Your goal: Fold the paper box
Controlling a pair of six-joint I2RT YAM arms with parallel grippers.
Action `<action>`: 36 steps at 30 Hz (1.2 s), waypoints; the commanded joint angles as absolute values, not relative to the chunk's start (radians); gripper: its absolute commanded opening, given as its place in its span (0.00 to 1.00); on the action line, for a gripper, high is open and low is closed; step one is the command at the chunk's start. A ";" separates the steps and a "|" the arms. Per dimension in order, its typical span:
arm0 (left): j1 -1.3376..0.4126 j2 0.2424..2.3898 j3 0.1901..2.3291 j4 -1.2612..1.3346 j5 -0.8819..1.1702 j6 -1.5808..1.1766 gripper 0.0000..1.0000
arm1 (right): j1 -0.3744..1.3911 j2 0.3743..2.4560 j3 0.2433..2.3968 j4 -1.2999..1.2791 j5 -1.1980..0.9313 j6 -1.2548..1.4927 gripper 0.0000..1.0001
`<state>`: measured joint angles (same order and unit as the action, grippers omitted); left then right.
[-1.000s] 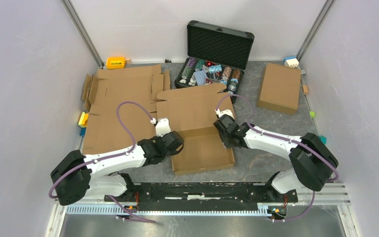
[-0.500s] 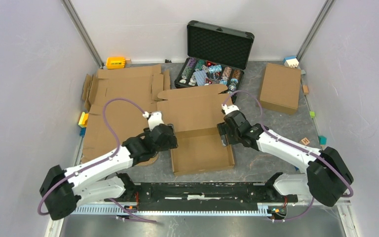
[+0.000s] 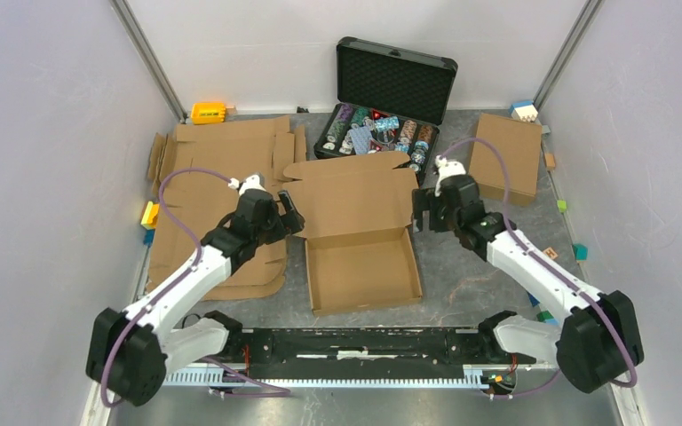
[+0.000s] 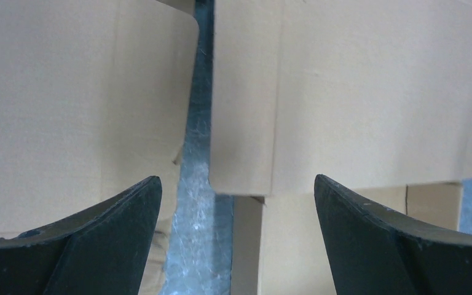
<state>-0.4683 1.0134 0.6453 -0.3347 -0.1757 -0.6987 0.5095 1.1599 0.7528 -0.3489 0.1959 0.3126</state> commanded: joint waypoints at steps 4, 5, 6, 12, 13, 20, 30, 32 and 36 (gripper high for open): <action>-0.392 1.178 0.771 -0.203 -0.113 -0.660 1.00 | 0.332 1.294 0.861 -0.180 -0.143 0.241 0.98; -0.383 1.194 0.785 -0.188 -0.112 -0.656 1.00 | 0.316 1.331 0.887 -0.180 -0.185 0.240 0.98; -0.372 1.212 0.797 -0.173 -0.107 -0.652 1.00 | 0.291 1.360 0.918 -0.179 -0.226 0.246 0.98; -0.263 1.347 0.881 -0.156 -0.019 -0.646 0.97 | 0.194 1.529 1.030 -0.109 -0.361 0.314 0.95; -0.250 1.363 0.888 -0.148 -0.012 -0.644 0.97 | 0.193 1.552 1.051 -0.109 -0.351 0.311 0.96; -0.214 1.496 0.953 -0.130 0.092 -0.626 0.83 | 0.185 1.735 1.196 -0.120 -0.363 0.305 0.91; -0.214 1.608 1.044 -0.132 0.146 -0.606 0.35 | 0.187 1.827 1.268 -0.133 -0.397 0.309 0.69; -0.216 1.606 1.056 -0.143 0.136 -0.594 0.19 | 0.188 1.832 1.269 -0.130 -0.421 0.311 0.58; -0.245 1.587 1.083 -0.185 0.101 -0.555 0.05 | 0.202 1.814 1.280 -0.130 -0.426 0.307 0.29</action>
<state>-0.2203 1.6096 1.0256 -0.1703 0.1150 -0.6266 0.1879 1.8271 1.2266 -0.1436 -0.3897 0.3080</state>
